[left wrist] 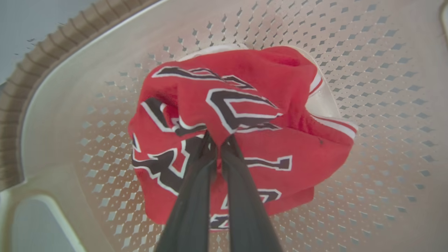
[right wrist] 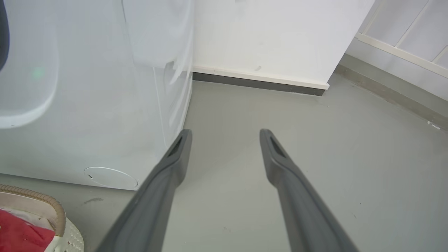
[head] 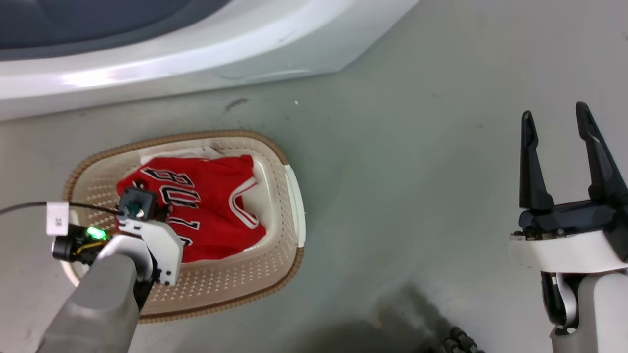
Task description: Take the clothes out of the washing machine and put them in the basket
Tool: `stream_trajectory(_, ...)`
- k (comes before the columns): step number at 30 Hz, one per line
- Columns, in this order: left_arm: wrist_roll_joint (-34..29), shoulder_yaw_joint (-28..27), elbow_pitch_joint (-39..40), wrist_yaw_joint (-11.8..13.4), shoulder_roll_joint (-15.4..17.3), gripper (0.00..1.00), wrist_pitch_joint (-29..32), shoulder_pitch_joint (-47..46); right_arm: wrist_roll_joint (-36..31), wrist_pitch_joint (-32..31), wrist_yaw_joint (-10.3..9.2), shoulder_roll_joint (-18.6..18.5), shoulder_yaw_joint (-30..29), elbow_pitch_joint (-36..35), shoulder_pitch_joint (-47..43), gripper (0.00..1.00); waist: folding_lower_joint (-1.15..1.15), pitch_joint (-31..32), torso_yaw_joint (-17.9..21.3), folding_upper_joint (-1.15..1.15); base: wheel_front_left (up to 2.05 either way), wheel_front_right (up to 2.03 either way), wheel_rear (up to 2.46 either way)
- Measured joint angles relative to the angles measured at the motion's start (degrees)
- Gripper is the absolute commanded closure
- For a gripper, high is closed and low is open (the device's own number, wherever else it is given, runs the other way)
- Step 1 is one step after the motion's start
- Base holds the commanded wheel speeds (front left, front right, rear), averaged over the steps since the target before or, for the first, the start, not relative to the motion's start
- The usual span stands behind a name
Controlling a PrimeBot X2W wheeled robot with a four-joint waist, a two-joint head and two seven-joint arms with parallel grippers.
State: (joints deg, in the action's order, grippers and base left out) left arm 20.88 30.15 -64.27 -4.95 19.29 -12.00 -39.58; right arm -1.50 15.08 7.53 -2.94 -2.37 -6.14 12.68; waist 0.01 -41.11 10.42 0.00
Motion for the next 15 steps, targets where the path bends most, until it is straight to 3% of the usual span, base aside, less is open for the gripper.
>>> stream_trajectory(13, 1.42, -1.7, -6.14, 2.4, -0.77, 1.0, -2.45, -6.81, 1.12, 0.0, 0.0, 0.0, -0.1, -1.3, 0.32, 0.0, 0.0, -8.1, 2.08, 0.0, 0.0, 0.0, 0.0)
stream_trajectory(14, 1.6, -2.08, -6.23, 2.8, -0.77, 0.22, -2.76, -6.98, 1.12, 0.0, 0.0, 0.01, -0.13, -1.19, 0.33, 0.0, 0.0, -8.01, 2.03, 0.0, 0.0, 0.0, 0.0)
stream_trajectory(15, 1.88, -2.32, -6.36, 2.85, -0.93, 0.0, -2.81, -7.05, 1.11, 0.0, 0.0, 0.01, -0.13, -1.05, 0.34, 0.0, 0.0, -7.79, 1.93, 0.0, 0.0, 0.0, 0.0)
